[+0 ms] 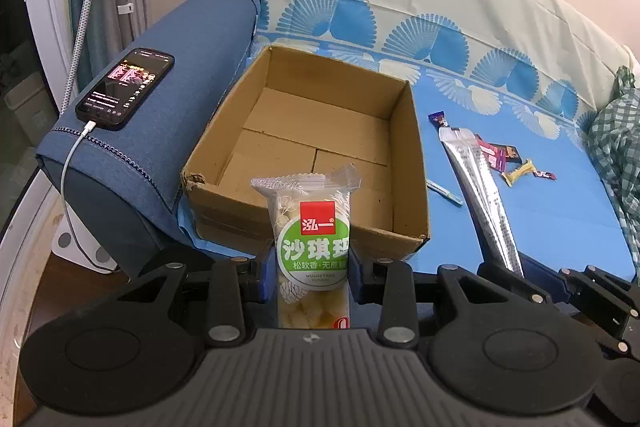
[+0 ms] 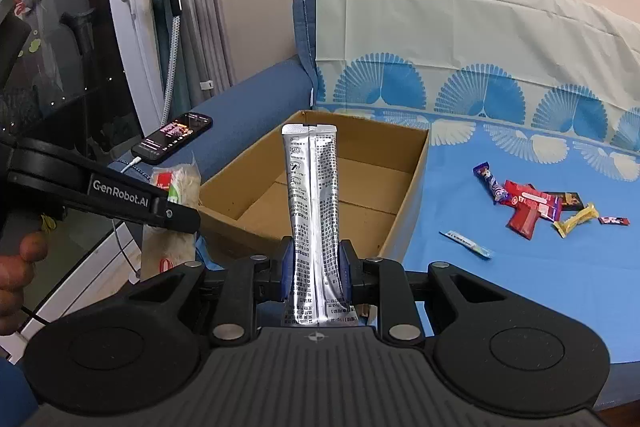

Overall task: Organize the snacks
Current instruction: 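Carry the cracker pack with left tool while right tool carries the silver bar over the box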

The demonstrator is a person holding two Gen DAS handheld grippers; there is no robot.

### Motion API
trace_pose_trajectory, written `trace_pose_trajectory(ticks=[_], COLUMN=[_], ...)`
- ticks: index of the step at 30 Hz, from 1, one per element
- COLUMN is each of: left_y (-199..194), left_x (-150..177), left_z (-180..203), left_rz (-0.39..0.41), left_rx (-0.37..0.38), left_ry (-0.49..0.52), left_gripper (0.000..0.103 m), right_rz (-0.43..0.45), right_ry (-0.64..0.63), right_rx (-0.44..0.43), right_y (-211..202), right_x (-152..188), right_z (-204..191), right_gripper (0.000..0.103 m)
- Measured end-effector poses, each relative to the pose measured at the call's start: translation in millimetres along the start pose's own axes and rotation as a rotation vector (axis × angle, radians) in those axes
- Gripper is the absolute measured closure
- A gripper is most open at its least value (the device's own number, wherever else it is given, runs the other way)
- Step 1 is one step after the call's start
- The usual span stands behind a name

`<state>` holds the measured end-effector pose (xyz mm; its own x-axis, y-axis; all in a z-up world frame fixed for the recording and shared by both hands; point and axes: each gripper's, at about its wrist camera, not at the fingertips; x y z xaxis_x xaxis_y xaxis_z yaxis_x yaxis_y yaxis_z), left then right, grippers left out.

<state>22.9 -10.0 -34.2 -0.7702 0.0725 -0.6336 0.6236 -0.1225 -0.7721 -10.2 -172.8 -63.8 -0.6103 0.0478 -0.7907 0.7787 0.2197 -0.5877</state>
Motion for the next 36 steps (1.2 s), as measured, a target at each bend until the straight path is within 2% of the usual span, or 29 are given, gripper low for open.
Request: trace_pose_trajectory(ticks=[9,20,28,36], left_y=[20,61,115,171], left_x=[-21,-78,-116,-135], left_z=[2,6,2,0], left_rz=[-0.016,0.01,-0.014,-0.073], left_rx=[-0.018,-0.008,-0.036,-0.049], left_ry=[0.006,-0.011,0.0,0.005], left_gripper=[0.064,0.064,0.064,0.064], right_rz=[-0.045,-0.099,-0.122,-0.167], right_ry=[0.015,0.044,0.058,0.088], right_rx=[0.009,0.003,-0.001,0.004], right_y=[20,75,127,183], right_x=[-5,-28,-52,-61], right_z=[7,16,32,55], right_gripper=[0.079,0.079,0.079,0.078])
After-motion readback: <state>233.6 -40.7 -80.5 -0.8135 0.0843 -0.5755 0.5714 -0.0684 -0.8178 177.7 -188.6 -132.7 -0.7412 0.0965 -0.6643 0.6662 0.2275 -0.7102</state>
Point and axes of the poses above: each gripper's, at about its wrist camera, not at the fingertips, and y roughly the way its jaws point, z to its right, x to its underside, and after that the axes turned 4 degrees about -x, right-handed
